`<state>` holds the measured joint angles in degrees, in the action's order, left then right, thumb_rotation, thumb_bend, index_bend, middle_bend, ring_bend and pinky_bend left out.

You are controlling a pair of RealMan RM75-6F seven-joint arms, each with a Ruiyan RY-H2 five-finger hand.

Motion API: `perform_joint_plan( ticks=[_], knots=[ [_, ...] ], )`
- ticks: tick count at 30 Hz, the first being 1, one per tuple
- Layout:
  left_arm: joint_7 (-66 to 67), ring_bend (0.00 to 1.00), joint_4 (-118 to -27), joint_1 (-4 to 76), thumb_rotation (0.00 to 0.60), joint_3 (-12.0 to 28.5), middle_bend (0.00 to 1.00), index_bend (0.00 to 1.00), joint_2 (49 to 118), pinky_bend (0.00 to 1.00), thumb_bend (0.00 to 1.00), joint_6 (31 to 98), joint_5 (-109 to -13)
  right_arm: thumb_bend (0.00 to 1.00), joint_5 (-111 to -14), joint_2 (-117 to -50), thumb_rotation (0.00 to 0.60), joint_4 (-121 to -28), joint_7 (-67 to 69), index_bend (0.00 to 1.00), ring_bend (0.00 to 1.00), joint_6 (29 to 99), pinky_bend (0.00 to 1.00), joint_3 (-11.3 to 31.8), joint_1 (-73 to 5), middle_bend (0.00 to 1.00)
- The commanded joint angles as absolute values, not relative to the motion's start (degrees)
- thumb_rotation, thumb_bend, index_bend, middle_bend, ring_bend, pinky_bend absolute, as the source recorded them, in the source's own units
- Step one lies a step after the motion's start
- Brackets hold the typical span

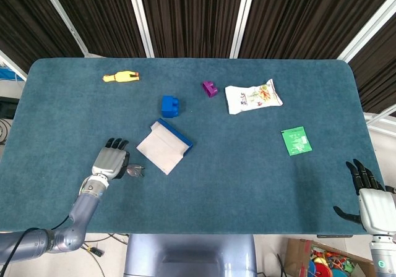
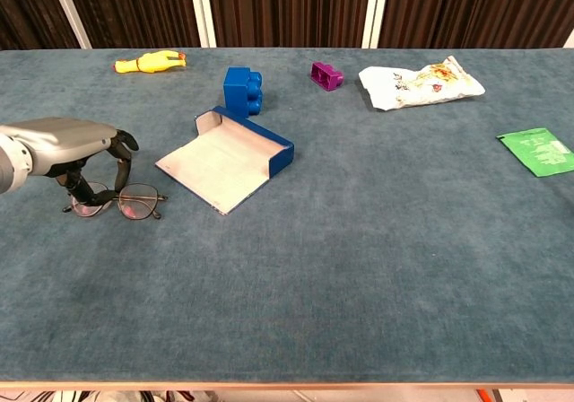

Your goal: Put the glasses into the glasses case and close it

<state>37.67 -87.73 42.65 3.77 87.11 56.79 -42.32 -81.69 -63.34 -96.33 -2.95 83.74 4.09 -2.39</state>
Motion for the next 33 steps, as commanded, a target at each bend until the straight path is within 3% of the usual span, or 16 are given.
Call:
perform_joint_plan(
  ticks=[1, 33],
  knots=[
    [37.8, 0.00, -87.7, 42.7, 0.600, 3.7, 0.11, 0.55, 87.2, 0.00, 0.43, 56.9, -42.1, 0.18, -81.6, -63.3, 0.600, -96.3, -2.9, 0.02, 0.11, 83.7, 0.28, 4.1, -2.4, 0.00],
    [43.6, 0.00, -88.2, 46.6, 0.600, 6.3, 0.11, 0.57, 88.1, 0.00, 0.46, 60.0, -43.0, 0.18, -81.3, -63.1, 0.600, -96.7, -2.5, 0.02, 0.11, 83.5, 0.28, 4.1, -2.4, 0.00]
  ],
)
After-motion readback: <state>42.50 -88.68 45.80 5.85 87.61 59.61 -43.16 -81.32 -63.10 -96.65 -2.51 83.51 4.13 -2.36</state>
